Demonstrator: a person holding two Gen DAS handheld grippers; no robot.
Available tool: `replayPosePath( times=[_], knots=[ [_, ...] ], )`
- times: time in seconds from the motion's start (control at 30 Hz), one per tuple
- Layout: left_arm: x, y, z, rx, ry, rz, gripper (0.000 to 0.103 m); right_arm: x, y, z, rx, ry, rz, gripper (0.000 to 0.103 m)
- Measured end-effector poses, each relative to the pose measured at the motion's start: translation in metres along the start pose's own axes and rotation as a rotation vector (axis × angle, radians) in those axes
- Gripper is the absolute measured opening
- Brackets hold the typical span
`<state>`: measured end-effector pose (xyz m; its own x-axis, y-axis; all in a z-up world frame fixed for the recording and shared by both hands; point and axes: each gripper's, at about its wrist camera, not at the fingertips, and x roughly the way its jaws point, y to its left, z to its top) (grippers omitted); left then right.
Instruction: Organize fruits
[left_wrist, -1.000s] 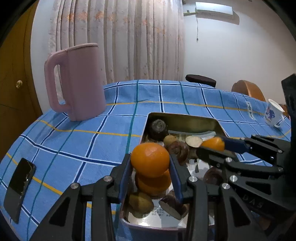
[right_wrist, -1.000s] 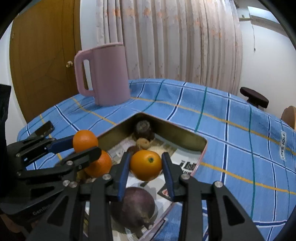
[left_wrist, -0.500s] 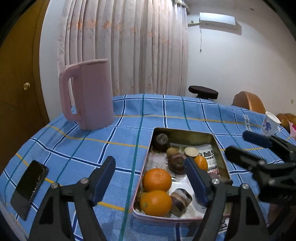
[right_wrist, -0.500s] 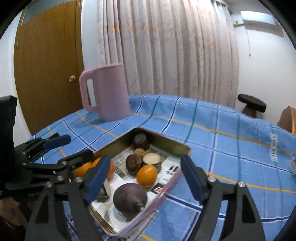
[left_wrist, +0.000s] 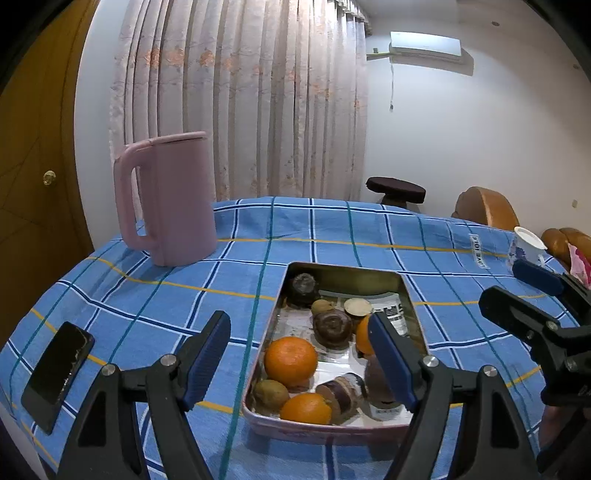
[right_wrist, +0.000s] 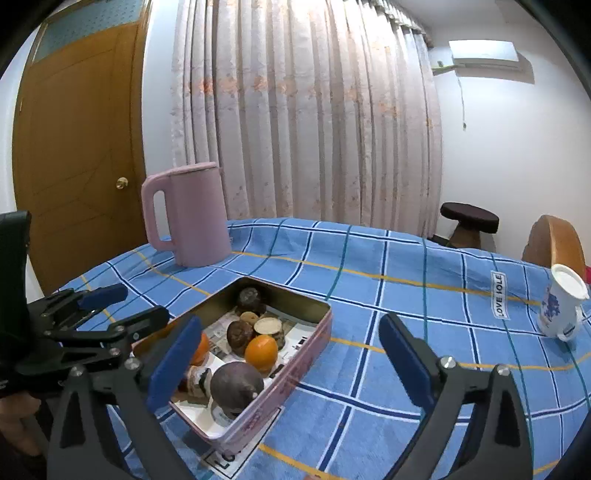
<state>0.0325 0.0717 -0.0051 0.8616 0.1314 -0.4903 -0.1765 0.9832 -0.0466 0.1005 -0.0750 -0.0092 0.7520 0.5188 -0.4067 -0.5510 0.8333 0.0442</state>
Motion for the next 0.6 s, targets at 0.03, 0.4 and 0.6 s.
replayPosePath(
  times=[0.03,0.4,0.6],
  knots=[
    [-0.001,-0.001,0.0,0.001,-0.001,-0.001,0.078,-0.002,0.0,-0.001,0.0,-0.001,-0.003,0.1],
    [-0.009,-0.015,0.002,0.025,-0.007,-0.017,0.078,-0.027,-0.005,0.0,0.003,-0.046,-0.034,0.102],
    [-0.012,-0.015,0.003,0.02,-0.015,-0.021,0.078,-0.035,-0.003,0.0,-0.01,-0.06,-0.04,0.102]
  ],
)
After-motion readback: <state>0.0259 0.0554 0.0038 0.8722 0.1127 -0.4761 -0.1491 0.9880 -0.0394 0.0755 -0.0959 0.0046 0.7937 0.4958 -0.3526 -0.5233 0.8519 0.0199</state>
